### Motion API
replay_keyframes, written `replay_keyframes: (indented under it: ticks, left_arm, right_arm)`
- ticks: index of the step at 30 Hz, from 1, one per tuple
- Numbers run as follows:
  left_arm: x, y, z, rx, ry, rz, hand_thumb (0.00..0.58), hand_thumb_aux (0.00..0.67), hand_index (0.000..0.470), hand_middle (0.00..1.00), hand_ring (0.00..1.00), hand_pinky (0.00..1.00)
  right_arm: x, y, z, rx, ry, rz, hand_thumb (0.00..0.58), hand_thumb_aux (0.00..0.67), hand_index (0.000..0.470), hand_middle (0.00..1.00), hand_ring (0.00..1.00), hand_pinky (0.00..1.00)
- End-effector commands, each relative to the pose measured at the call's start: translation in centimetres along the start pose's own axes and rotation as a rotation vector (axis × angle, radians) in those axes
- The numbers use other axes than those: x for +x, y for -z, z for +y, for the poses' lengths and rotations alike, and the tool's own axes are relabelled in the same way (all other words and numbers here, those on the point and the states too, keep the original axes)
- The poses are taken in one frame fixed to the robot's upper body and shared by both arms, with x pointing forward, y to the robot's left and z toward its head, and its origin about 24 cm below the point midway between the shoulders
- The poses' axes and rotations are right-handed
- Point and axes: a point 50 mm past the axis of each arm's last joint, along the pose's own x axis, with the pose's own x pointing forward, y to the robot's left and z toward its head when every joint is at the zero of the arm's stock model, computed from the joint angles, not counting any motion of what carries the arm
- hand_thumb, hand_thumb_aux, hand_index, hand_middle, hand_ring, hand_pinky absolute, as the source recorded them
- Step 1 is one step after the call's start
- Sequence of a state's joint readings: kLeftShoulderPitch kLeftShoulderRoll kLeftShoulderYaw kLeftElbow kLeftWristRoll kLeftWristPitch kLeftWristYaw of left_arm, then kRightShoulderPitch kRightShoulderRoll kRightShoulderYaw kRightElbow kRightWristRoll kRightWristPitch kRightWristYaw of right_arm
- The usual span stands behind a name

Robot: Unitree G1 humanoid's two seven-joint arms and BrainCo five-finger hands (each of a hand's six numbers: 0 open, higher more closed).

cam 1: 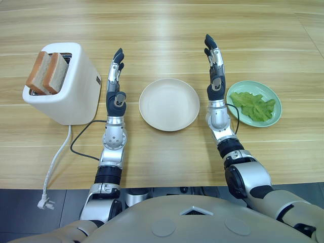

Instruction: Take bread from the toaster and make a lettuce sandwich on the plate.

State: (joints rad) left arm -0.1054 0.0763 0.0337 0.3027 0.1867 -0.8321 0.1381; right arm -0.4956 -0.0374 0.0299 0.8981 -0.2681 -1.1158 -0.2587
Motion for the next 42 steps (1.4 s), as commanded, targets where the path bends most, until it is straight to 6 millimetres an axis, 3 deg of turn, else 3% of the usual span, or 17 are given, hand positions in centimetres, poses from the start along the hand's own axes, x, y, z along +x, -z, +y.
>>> replay_keyframes:
  ticks: [1,18,22,27,31,36,42]
  left_arm:
    - [-0.2,0.2,0.1,-0.005,-0.002,0.021,0.000,0.000,0.000,0.00,0.00,0.00]
    - [-0.2,0.2,0.2,-0.003,-0.007,0.024,0.000,0.000,0.000,0.00,0.00,0.00]
    - [0.7,-1.6,1.4,0.087,-0.002,-0.014,0.000,0.000,0.000,0.00,0.00,0.00]
    - [1.9,-5.8,6.0,0.358,-0.035,-0.084,0.000,0.000,0.000,0.00,0.00,0.00]
    - [2.4,-7.4,10.7,0.638,-0.083,0.019,0.000,0.000,0.000,0.00,0.00,0.00]
    - [1.5,-6.6,16.2,0.940,-0.176,0.230,0.000,0.000,0.000,0.00,0.00,0.00]
    - [-1.1,-4.2,21.0,1.133,-0.226,0.517,0.000,0.000,0.000,0.00,0.00,0.00]
  right_arm:
    - [-0.1,0.1,0.0,0.000,-0.006,0.009,0.000,0.000,0.000,0.00,0.00,0.00]
    - [0.0,0.2,0.2,0.003,-0.014,0.013,0.000,0.000,0.000,0.00,0.00,0.00]
    - [0.0,0.2,0.3,0.006,-0.011,0.014,0.000,0.000,0.000,0.00,0.00,0.00]
    - [0.0,0.2,0.3,0.014,-0.006,0.015,0.000,0.000,0.000,0.00,0.00,0.00]
    - [-0.1,0.1,0.3,0.016,-0.003,0.016,0.000,0.000,0.000,0.00,0.00,0.00]
    - [-0.2,0.1,0.2,0.015,0.007,0.013,0.000,0.000,0.000,0.00,0.00,0.00]
    - [-0.2,0.0,0.3,0.021,0.011,0.012,0.000,0.000,0.000,0.00,0.00,0.00]
